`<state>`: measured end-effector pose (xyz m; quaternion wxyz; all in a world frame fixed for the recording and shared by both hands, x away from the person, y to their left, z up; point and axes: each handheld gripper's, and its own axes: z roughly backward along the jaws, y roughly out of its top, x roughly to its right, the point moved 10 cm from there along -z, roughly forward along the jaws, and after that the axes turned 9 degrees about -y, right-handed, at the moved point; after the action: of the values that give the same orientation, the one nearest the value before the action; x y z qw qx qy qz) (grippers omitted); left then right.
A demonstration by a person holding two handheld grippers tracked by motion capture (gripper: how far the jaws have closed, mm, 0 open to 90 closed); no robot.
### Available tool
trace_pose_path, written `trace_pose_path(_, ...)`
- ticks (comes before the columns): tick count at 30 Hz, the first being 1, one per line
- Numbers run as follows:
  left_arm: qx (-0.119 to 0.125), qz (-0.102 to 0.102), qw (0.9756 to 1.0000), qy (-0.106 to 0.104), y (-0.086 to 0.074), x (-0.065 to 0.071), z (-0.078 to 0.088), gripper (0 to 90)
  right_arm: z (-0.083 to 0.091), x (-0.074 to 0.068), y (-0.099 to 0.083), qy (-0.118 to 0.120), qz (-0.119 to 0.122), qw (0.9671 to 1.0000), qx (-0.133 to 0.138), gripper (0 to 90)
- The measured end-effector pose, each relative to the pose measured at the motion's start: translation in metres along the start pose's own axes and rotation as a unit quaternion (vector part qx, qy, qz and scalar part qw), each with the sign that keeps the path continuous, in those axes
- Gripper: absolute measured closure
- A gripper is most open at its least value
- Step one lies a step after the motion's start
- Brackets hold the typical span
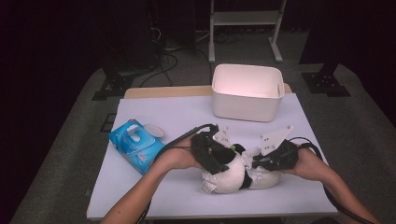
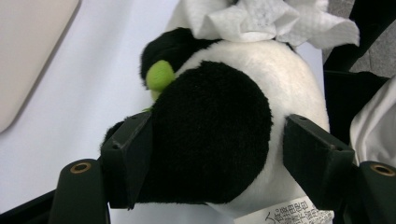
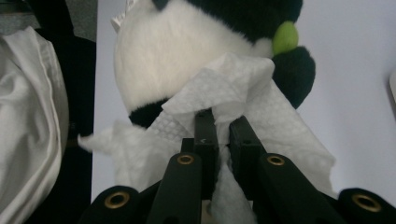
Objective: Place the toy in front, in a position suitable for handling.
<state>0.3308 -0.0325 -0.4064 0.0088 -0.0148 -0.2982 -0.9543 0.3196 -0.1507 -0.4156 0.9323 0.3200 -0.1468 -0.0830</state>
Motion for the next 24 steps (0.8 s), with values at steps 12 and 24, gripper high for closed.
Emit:
trace_pose_path(12, 0.018, 0.005, 0.9998, -0.005, -0.009, 0.008, -0.001, 27.5, 0.003, 0.017, 0.007, 0.015, 0.002, 0.9999, -0.008, 83.0)
trace_pose_path(24, 0.028, 0.004, 0.9996, -0.007, -0.006, 0.007, 0.002, 27.4, 0.023, 0.027, -0.023, 0.014, -0.054, 0.9984, -0.002, 82.9)
